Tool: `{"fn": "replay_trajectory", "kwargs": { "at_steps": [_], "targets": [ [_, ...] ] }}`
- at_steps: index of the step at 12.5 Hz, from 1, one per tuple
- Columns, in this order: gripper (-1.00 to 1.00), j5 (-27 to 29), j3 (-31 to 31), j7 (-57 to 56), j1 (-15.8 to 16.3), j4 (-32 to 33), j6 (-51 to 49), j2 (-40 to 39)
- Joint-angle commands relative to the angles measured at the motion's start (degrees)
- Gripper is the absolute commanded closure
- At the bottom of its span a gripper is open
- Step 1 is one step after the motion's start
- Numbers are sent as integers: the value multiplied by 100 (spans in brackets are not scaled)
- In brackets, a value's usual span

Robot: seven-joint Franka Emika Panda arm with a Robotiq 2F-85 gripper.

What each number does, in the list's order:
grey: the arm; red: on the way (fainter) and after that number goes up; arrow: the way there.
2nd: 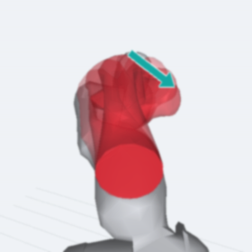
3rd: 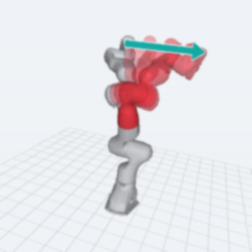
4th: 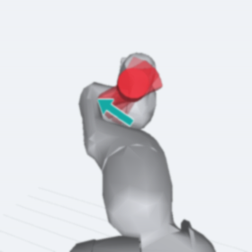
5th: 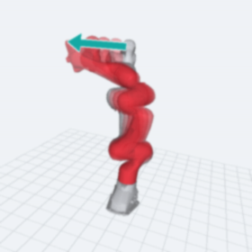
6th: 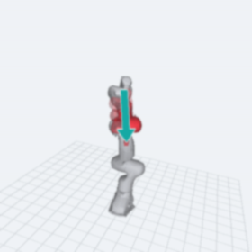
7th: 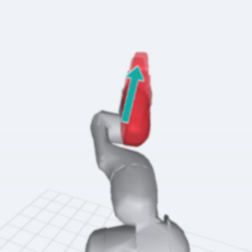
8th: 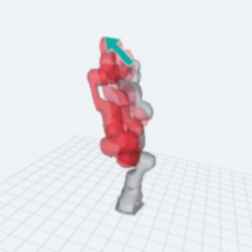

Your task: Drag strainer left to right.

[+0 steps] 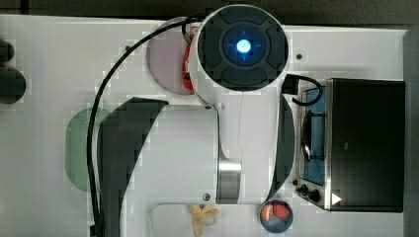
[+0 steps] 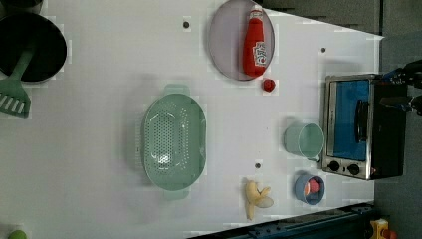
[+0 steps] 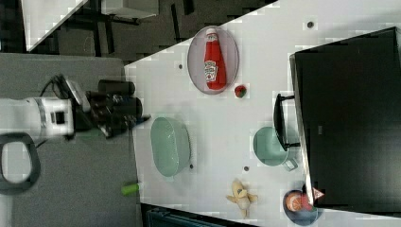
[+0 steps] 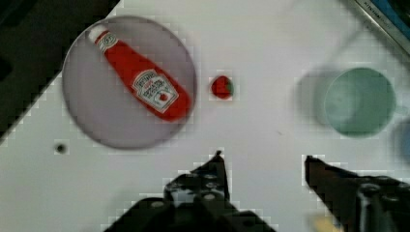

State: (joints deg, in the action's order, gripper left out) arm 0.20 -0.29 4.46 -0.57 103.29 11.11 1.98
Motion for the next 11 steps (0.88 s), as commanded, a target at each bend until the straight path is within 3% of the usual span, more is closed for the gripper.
{"fn": "replay_trajectory", "kwargs": {
  "at_steps": [1,3,6,11],
  "targets": [
    [-60,-78,-5,752,-79,1265,-1143,2516],
    [-99,-53,-61,753,-61,1272,-1143,2503],
    [-100,-42,-529,754,77,1277,-1115,2395],
    [-100,-42,-1910,964,164,1284,-467,1927]
  ]
}}
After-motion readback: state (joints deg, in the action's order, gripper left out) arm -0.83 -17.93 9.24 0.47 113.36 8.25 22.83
